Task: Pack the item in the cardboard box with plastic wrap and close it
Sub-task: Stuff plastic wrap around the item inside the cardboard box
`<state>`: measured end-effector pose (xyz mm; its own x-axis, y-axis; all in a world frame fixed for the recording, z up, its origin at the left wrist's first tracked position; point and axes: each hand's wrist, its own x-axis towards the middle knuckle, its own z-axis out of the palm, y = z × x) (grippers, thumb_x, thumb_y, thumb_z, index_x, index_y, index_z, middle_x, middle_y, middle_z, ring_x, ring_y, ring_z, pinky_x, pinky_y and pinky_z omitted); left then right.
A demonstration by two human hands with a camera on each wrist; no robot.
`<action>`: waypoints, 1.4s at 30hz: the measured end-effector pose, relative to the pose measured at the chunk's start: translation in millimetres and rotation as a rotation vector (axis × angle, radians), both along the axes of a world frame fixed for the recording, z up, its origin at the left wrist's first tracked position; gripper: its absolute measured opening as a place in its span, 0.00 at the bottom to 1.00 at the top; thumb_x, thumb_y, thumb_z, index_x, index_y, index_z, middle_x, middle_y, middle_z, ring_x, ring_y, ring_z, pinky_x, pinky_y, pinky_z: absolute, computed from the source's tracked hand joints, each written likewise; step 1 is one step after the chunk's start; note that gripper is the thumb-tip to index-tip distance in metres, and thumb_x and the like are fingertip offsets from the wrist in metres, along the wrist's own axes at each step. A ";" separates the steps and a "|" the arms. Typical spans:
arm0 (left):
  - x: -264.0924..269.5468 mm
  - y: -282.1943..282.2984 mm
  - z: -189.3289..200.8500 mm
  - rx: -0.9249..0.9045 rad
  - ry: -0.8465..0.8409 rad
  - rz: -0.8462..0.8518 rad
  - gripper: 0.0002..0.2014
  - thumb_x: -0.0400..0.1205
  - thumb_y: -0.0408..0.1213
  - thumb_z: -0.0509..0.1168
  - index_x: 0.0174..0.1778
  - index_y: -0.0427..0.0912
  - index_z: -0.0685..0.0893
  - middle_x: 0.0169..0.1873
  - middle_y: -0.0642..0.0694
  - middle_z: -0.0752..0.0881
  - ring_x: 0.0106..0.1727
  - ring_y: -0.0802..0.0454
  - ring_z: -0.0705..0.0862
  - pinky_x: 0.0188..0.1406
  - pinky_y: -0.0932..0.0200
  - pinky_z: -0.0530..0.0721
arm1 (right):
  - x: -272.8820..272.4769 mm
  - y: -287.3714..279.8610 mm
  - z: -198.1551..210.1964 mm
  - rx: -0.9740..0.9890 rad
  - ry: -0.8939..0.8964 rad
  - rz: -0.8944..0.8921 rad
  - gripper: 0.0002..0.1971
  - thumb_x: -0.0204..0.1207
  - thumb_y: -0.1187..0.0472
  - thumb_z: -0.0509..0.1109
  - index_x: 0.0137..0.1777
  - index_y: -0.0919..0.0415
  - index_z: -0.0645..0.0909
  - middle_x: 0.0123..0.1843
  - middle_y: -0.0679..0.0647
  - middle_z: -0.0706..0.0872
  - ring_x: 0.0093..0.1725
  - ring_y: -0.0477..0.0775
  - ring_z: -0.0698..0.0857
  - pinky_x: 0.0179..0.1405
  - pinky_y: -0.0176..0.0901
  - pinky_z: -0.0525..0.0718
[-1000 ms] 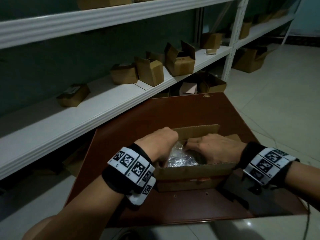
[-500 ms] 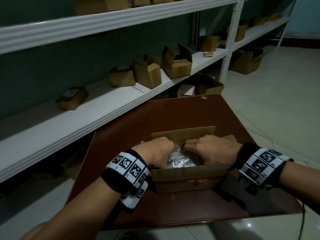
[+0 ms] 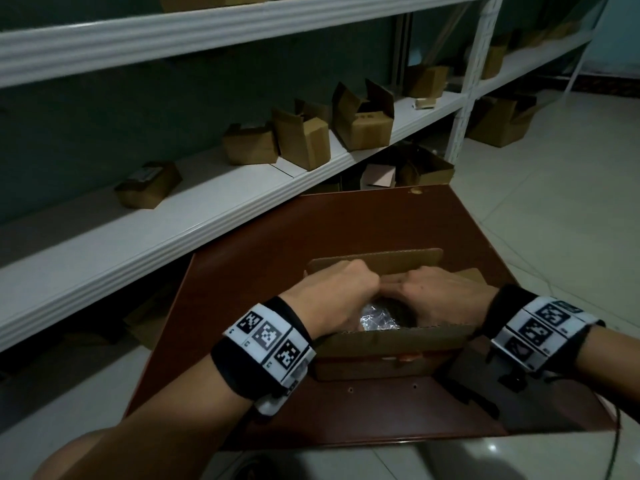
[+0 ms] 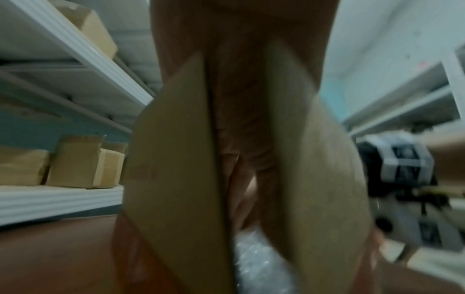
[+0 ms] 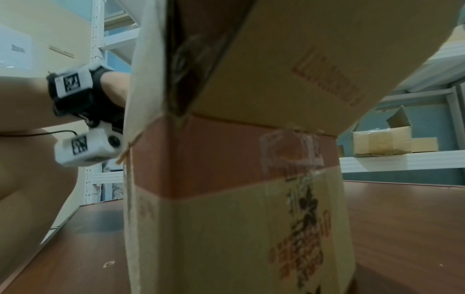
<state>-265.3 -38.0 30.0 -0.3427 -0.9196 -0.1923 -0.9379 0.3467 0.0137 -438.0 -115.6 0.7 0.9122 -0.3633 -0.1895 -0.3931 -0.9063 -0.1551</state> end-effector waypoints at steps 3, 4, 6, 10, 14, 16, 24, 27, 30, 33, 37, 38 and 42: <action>-2.5 -3.3 -4.3 0.049 0.028 0.045 0.07 0.81 0.30 0.73 0.53 0.41 0.88 0.39 0.47 0.81 0.34 0.55 0.81 0.17 0.70 0.64 | -1.9 2.8 0.3 -0.017 -0.002 0.002 0.35 0.71 0.29 0.67 0.76 0.43 0.71 0.70 0.41 0.81 0.60 0.45 0.85 0.60 0.44 0.84; -3.0 -5.6 -6.0 0.078 0.021 0.056 0.07 0.81 0.33 0.73 0.54 0.41 0.88 0.42 0.45 0.84 0.37 0.51 0.84 0.16 0.71 0.65 | -2.4 3.0 0.3 -0.021 0.000 0.002 0.36 0.71 0.29 0.66 0.76 0.43 0.72 0.70 0.41 0.81 0.60 0.46 0.85 0.59 0.43 0.84; -3.8 -10.0 -11.6 0.122 0.015 0.063 0.11 0.81 0.37 0.74 0.58 0.39 0.88 0.47 0.43 0.86 0.42 0.46 0.87 0.23 0.65 0.76 | -2.2 2.3 -0.3 -0.028 0.014 0.008 0.38 0.69 0.28 0.66 0.77 0.44 0.72 0.72 0.41 0.80 0.62 0.48 0.85 0.60 0.46 0.85; -5.9 -10.3 -21.4 0.104 0.001 0.032 0.15 0.82 0.39 0.73 0.63 0.39 0.84 0.44 0.45 0.79 0.41 0.46 0.82 0.37 0.56 0.79 | -1.4 1.4 0.2 -0.046 0.060 0.024 0.38 0.69 0.31 0.68 0.77 0.47 0.74 0.74 0.44 0.79 0.65 0.51 0.85 0.61 0.51 0.86; -1.7 -12.6 -26.3 0.082 0.053 0.046 0.12 0.85 0.35 0.69 0.65 0.41 0.82 0.39 0.51 0.76 0.34 0.55 0.77 0.32 0.62 0.73 | -3.4 2.8 11.7 0.050 0.079 -0.008 0.37 0.66 0.33 0.70 0.75 0.46 0.76 0.72 0.43 0.80 0.66 0.49 0.83 0.62 0.51 0.86; -1.2 -14.8 -27.8 0.104 0.056 0.062 0.11 0.85 0.34 0.69 0.63 0.41 0.82 0.39 0.51 0.77 0.35 0.54 0.79 0.33 0.60 0.76 | -5.7 3.1 21.2 0.076 0.083 -0.028 0.31 0.69 0.42 0.74 0.73 0.45 0.77 0.70 0.41 0.80 0.66 0.47 0.82 0.62 0.54 0.86; -0.6 -17.7 -28.8 0.112 0.031 0.066 0.12 0.85 0.34 0.70 0.64 0.41 0.81 0.37 0.51 0.75 0.33 0.55 0.77 0.25 0.63 0.71 | -17.6 2.7 57.8 -0.078 0.008 0.022 0.30 0.65 0.48 0.76 0.70 0.41 0.79 0.66 0.37 0.82 0.60 0.40 0.84 0.56 0.38 0.86; -1.7 -18.4 -29.6 0.110 0.019 0.078 0.13 0.83 0.35 0.72 0.63 0.42 0.82 0.37 0.50 0.76 0.33 0.55 0.77 0.24 0.63 0.71 | -17.3 8.3 62.2 -0.233 0.117 0.003 0.17 0.74 0.51 0.68 0.64 0.42 0.80 0.56 0.40 0.84 0.48 0.45 0.85 0.41 0.33 0.83; -0.6 -16.9 -30.8 0.089 0.019 0.071 0.14 0.83 0.35 0.73 0.63 0.41 0.82 0.38 0.50 0.76 0.35 0.53 0.79 0.25 0.63 0.71 | -14.2 7.8 52.9 -0.263 0.201 -0.077 0.09 0.81 0.53 0.67 0.58 0.48 0.84 0.46 0.44 0.86 0.38 0.45 0.82 0.35 0.33 0.80; 0.5 -15.1 -31.4 0.077 0.010 0.065 0.14 0.83 0.35 0.72 0.64 0.41 0.82 0.40 0.48 0.79 0.37 0.50 0.80 0.28 0.61 0.74 | -12.7 2.4 43.0 -0.189 0.239 -0.108 0.08 0.79 0.51 0.69 0.54 0.50 0.86 0.43 0.44 0.85 0.39 0.46 0.84 0.39 0.35 0.82; 0.9 -14.3 -32.6 0.089 -0.025 0.049 0.15 0.82 0.38 0.72 0.64 0.41 0.81 0.43 0.46 0.80 0.41 0.46 0.81 0.34 0.55 0.80 | 0.5 1.2 20.6 -0.124 0.319 -0.101 0.07 0.81 0.54 0.68 0.52 0.55 0.85 0.44 0.47 0.83 0.39 0.45 0.83 0.38 0.33 0.80; 1.3 -14.5 -33.1 0.090 -0.027 0.046 0.16 0.82 0.39 0.73 0.63 0.41 0.80 0.43 0.46 0.79 0.41 0.46 0.81 0.36 0.54 0.81 | 4.6 2.3 15.4 -0.090 0.344 -0.104 0.07 0.83 0.56 0.67 0.54 0.55 0.84 0.44 0.46 0.81 0.36 0.40 0.80 0.35 0.28 0.75; 3.7 -14.1 -35.3 0.083 -0.030 0.032 0.15 0.84 0.39 0.72 0.64 0.42 0.79 0.46 0.44 0.83 0.41 0.46 0.82 0.34 0.55 0.79 | 11.5 1.6 10.5 -0.104 0.347 -0.080 0.06 0.84 0.60 0.66 0.46 0.56 0.82 0.37 0.43 0.75 0.35 0.44 0.78 0.37 0.30 0.75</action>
<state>-261.6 -52.1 -5.3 -0.3064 -0.9105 -0.2777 -0.9489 0.3153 0.0132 -426.5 -114.0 11.2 0.7679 -0.4646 -0.4410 -0.4767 -0.8743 0.0912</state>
